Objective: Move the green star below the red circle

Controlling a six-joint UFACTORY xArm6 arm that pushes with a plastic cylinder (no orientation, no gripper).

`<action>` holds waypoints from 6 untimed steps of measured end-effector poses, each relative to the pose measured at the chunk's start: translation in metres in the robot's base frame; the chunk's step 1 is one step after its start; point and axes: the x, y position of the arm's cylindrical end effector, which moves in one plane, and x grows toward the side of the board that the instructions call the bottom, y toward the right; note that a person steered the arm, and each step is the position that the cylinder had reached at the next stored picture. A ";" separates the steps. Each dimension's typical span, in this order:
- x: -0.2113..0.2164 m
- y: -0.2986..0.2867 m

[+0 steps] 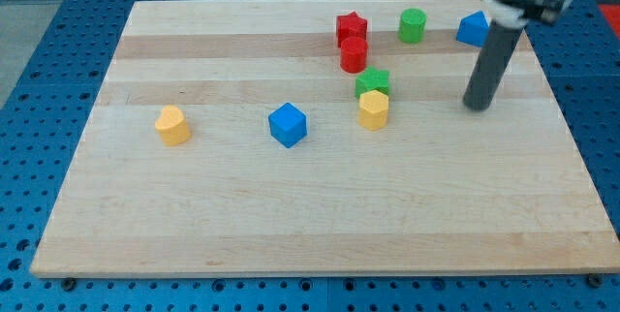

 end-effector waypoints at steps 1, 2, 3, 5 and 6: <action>0.000 -0.083; -0.027 -0.174; -0.031 -0.172; -0.010 -0.090; -0.002 -0.061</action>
